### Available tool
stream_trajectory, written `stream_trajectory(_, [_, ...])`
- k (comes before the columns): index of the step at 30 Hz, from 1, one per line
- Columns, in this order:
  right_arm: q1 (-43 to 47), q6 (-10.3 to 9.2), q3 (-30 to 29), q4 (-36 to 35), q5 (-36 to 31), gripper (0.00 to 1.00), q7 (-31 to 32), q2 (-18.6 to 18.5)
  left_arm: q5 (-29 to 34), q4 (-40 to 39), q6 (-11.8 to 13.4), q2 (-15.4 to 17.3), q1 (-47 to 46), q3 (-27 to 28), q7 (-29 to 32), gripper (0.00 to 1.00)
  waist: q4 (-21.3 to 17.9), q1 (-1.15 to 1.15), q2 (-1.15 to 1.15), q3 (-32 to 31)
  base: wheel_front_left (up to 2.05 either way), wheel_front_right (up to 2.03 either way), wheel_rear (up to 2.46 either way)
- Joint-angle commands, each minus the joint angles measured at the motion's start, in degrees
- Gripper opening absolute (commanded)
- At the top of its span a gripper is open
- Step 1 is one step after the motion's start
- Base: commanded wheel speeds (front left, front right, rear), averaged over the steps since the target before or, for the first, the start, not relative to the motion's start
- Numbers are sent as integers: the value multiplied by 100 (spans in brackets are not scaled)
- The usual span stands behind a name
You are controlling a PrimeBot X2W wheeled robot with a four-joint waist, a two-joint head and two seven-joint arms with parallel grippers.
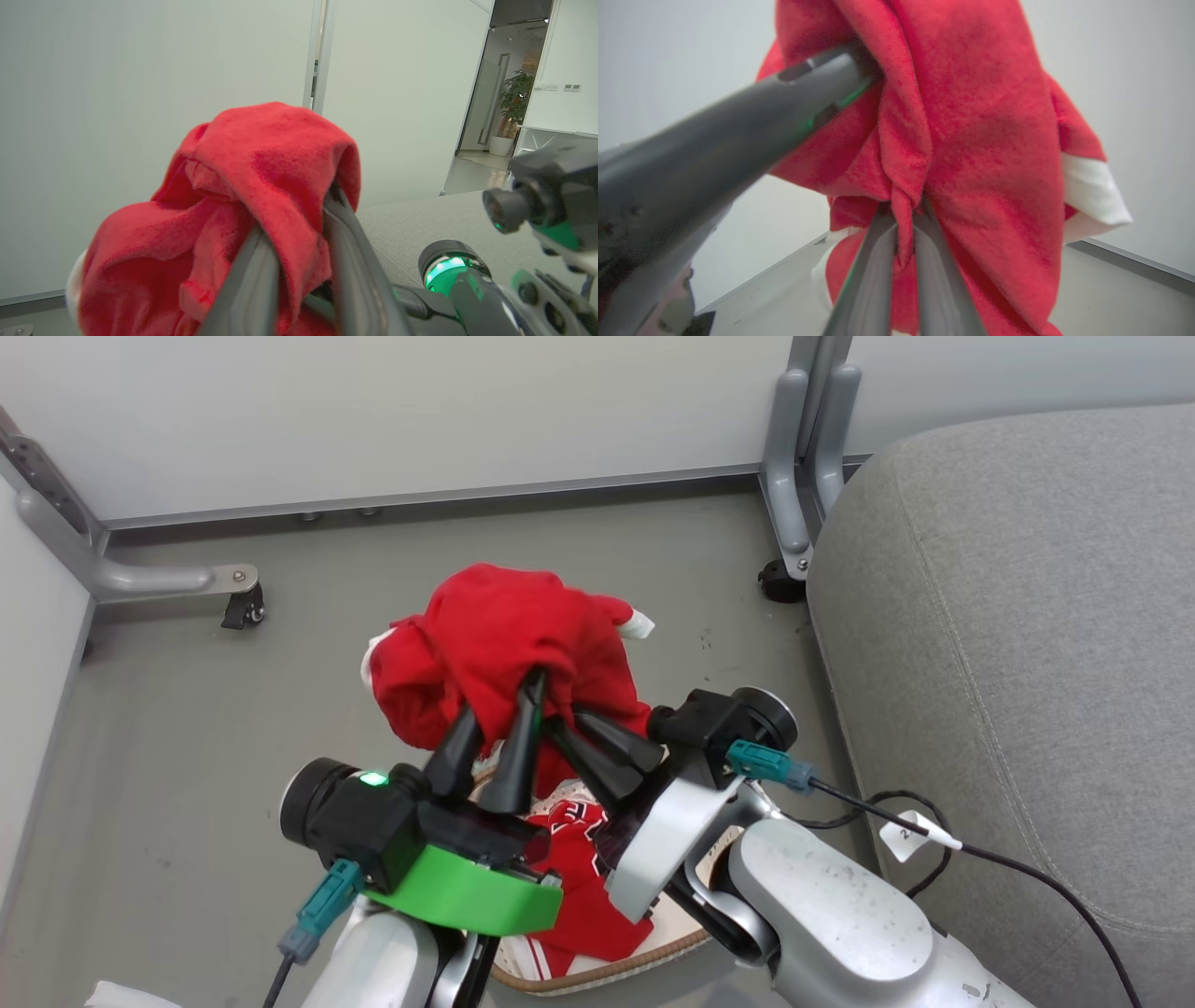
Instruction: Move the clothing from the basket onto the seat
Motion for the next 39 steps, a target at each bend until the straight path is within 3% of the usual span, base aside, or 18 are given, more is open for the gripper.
stream_trajectory(1, [-94, 0, -41, 31, 1, 0, -56, -9, 75, 7, 33, 13, -59, -7, -15, 100, 4, 0, 0, -9, 0, 0, 0])
stream_trajectory(9, [-1, 0, -449, 232, -109, 0, -188, -72, 256, 67, 129, 197, 133, -92, 54, 100, 40, 0, 0, -60, 0, 0, 0])
stream_trajectory(26, [527, 0, -1141, 648, -213, 0, -324, -159, 509, 294, -57, 581, 633, -768, 635, 100, 43, 0, 0, -129, 0, 0, 0])
stream_trajectory(39, [575, 0, -1336, 675, -298, 0, -379, -123, 481, 336, -71, 723, 722, -895, 730, 100, -362, 0, 0, -93, 0, 0, 0])
